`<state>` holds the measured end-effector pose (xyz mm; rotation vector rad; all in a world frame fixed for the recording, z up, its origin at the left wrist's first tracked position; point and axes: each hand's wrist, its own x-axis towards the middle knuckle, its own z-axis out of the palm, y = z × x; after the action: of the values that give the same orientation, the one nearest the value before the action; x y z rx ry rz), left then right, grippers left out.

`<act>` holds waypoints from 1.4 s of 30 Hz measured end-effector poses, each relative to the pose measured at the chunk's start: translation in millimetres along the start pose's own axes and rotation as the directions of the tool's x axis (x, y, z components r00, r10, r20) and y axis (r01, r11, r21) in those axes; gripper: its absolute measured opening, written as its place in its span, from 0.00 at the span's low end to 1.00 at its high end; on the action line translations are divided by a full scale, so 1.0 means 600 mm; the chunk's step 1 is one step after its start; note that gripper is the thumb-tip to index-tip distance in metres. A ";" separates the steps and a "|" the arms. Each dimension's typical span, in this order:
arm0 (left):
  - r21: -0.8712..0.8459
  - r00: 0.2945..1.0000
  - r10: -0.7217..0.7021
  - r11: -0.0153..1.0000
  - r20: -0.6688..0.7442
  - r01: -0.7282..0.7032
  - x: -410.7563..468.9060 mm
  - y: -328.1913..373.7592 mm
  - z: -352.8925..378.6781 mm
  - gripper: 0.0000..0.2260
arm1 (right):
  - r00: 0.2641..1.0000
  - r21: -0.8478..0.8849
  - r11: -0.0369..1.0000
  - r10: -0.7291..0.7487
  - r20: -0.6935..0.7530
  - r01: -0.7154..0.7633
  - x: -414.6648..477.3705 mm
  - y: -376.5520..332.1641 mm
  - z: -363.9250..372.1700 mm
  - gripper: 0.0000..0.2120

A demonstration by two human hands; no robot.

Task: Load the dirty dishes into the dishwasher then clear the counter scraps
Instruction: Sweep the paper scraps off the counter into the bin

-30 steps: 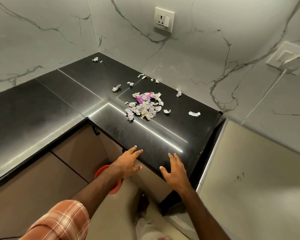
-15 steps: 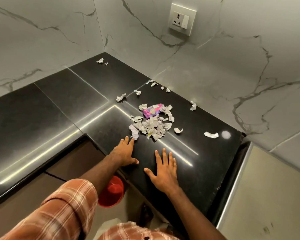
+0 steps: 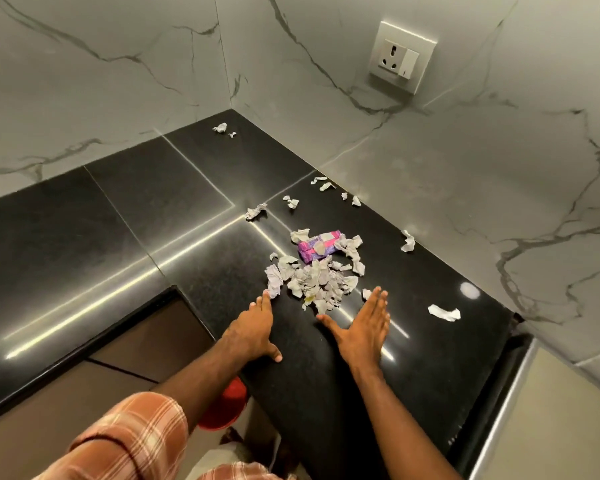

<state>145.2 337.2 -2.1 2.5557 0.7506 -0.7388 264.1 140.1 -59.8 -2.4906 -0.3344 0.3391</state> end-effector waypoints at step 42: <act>0.392 0.987 -0.056 0.920 0.151 -0.008 0.104 0.037 -0.118 0.39 | 0.998 -0.064 0.998 -0.003 -0.066 -0.002 0.365 0.037 -0.098 0.41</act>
<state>229.9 377.7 22.7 2.7929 0.6330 -1.1927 490.8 160.1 -62.5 -2.5581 -0.3235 0.2487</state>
